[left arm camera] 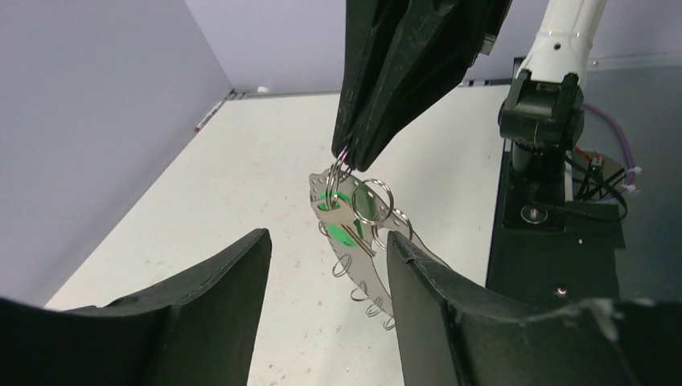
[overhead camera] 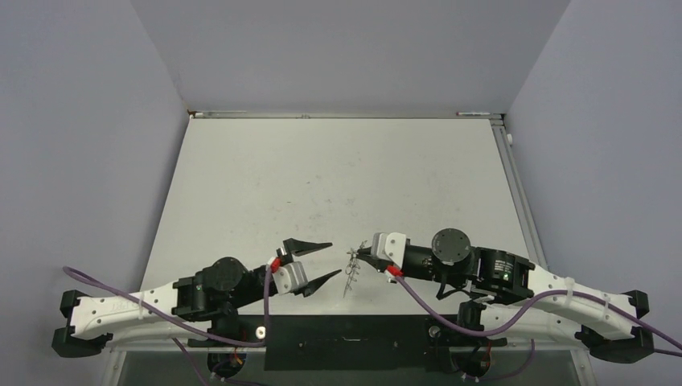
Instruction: Put the keys on the keyring
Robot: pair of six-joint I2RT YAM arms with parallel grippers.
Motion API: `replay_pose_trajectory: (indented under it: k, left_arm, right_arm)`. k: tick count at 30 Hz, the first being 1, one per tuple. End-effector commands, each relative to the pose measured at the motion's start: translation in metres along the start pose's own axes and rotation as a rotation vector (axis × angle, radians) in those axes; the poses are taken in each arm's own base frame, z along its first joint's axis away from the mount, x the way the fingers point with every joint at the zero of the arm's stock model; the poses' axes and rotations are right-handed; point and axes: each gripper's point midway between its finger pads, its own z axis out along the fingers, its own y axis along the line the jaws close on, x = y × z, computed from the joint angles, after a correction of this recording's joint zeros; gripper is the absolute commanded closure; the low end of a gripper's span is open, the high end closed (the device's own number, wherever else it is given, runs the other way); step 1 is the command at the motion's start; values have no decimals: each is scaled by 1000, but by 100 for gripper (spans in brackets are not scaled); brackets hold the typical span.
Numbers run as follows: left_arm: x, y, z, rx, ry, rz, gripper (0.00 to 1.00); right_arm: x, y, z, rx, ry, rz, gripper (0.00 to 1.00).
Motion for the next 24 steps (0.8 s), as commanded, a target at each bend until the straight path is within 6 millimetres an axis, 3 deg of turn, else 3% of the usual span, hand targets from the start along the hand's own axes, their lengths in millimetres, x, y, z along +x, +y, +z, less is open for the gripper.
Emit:
replay_pose_trajectory:
  k: [1,11,24]
  left_arm:
    - [-30,6,-8,-8,-103,-20,49]
    - [-49,3,2,20,-137,-18,52]
    - [-46,-5,10,66,-88,0,86]
  right_arm:
    - [-50,-9,-9,39,-230,-1,95]
    - [-54,5,-8,-54,-231,-12,95]
    - [-52,11,-3,-91,-211,-16,95]
